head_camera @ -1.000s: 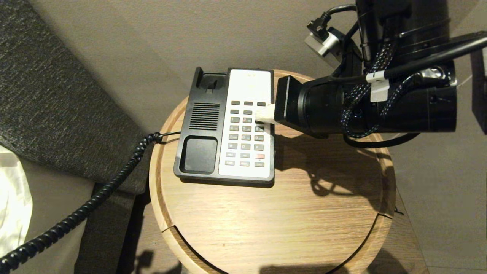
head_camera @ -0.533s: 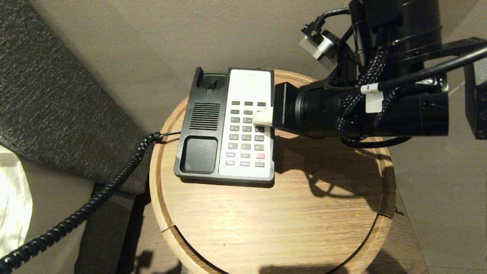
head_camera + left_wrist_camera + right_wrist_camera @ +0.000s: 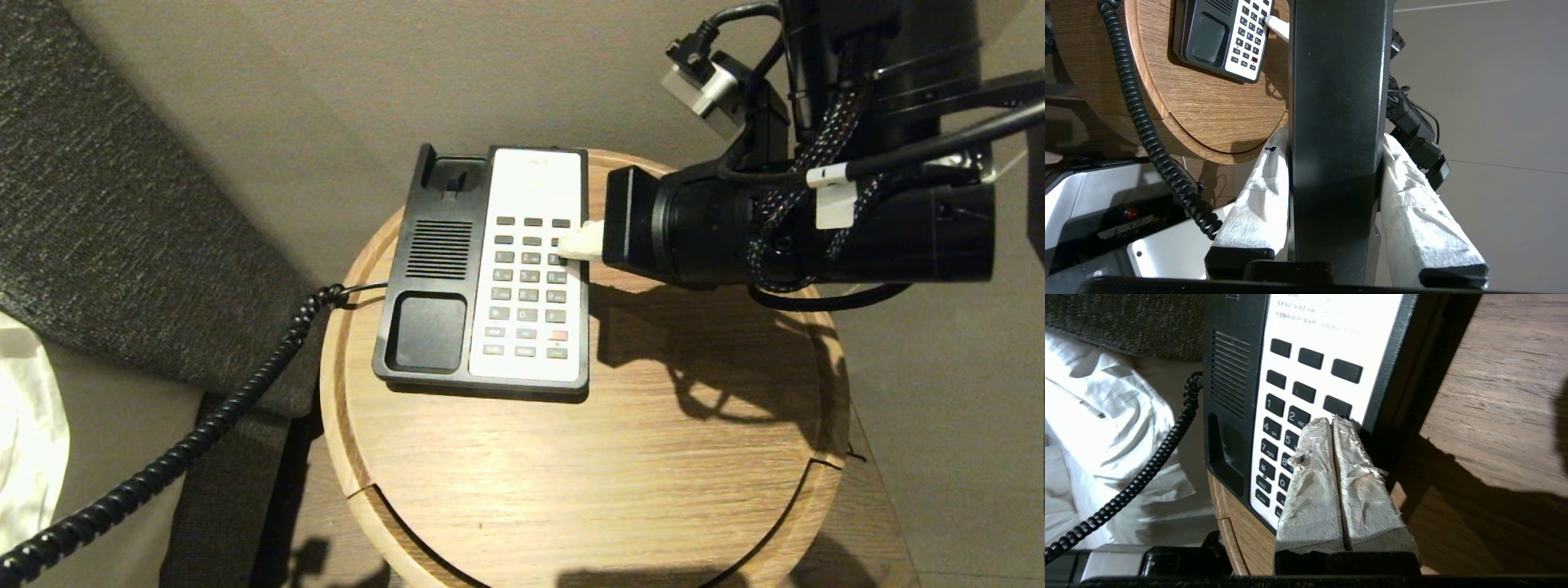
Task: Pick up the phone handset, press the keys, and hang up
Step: Dial the number
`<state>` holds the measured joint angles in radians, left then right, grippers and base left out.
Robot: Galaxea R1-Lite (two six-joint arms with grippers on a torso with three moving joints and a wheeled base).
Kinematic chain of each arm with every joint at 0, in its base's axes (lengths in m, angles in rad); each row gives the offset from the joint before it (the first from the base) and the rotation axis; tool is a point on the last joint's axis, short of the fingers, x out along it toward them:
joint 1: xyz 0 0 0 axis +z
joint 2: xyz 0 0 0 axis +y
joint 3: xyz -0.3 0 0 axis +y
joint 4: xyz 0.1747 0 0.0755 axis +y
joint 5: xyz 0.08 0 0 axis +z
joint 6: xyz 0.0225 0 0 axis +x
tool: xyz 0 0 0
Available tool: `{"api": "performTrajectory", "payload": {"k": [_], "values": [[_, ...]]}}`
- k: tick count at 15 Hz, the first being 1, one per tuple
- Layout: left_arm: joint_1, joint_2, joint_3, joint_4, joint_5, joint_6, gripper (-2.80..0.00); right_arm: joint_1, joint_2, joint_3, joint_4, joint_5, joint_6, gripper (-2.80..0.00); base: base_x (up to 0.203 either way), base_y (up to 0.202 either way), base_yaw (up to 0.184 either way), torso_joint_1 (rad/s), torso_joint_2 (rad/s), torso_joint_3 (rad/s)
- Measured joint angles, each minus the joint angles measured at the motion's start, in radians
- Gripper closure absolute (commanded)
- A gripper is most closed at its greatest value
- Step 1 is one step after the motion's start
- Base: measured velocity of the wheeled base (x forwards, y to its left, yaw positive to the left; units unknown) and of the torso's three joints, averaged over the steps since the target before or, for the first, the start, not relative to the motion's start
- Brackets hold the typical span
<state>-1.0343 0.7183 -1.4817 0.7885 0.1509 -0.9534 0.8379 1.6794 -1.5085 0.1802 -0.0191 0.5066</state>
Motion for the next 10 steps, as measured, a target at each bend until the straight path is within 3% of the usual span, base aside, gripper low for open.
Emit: {"api": "performTrajectory", "payload": {"k": [5,10], "values": [[0.006,0.000,0.000,0.000,-0.001,-0.001,0.00,0.042,-0.013,-0.007,0.009,0.001,0.059,0.00,0.000,0.000,0.000,0.000,0.00,0.000],[0.006,-0.006,0.003,0.000,0.000,-0.001,0.00,0.049,-0.007,-0.002,0.013,0.001,0.057,0.00,0.000,0.000,0.000,0.000,0.00,0.000]]}}
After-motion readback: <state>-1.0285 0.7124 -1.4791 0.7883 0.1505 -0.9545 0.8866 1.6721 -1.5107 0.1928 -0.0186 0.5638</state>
